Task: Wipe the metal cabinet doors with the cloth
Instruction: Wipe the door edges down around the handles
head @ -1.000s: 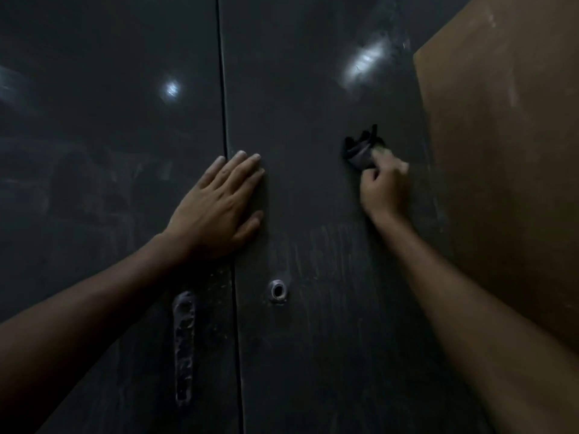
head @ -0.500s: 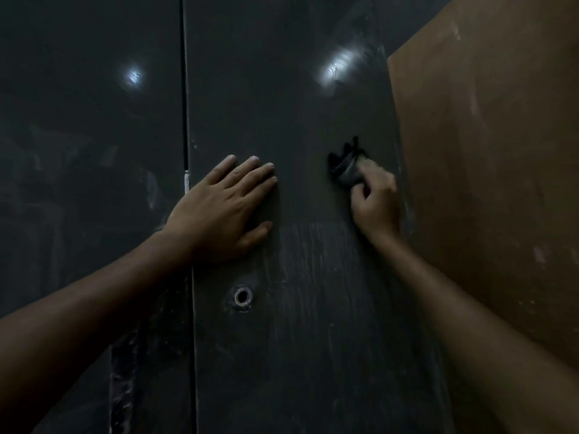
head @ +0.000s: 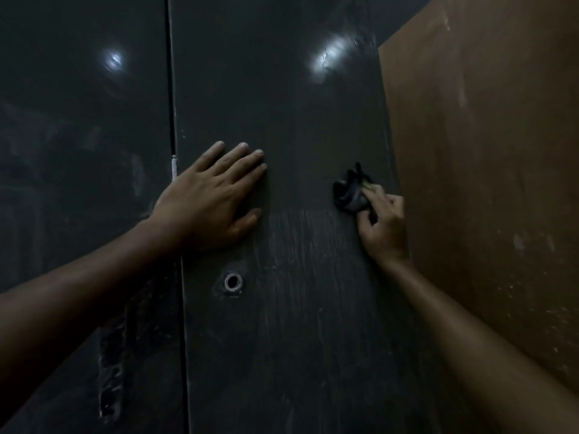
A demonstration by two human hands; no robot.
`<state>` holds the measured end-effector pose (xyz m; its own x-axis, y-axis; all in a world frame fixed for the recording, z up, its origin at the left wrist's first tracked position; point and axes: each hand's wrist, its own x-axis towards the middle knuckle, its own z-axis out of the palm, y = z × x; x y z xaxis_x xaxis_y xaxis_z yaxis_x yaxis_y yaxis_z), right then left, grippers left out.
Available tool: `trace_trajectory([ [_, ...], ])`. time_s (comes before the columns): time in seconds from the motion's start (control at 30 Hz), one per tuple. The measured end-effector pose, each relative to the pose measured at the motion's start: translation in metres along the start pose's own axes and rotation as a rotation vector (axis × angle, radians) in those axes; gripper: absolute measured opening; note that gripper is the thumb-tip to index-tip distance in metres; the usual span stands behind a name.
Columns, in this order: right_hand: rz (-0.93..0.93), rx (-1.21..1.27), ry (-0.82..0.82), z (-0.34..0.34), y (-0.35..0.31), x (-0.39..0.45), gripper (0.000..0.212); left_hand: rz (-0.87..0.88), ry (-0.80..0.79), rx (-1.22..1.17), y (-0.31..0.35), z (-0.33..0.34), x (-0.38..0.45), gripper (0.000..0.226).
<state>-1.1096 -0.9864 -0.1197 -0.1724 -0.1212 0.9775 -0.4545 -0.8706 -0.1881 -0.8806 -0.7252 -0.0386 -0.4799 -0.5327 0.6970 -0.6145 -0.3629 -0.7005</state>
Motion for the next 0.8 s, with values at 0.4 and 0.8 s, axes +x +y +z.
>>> trace_trajectory([
  [0.4, 0.079, -0.039, -0.044, -0.015, 0.025, -0.038, 0.041, 0.005, 0.01, -0.012, 0.001, -0.003, 0.001, 0.085],
  [0.8, 0.059, -0.034, -0.111, -0.017, 0.005, -0.074, 0.037, -0.003, 0.009, -0.032, 0.002, -0.005, 0.0, 0.09],
])
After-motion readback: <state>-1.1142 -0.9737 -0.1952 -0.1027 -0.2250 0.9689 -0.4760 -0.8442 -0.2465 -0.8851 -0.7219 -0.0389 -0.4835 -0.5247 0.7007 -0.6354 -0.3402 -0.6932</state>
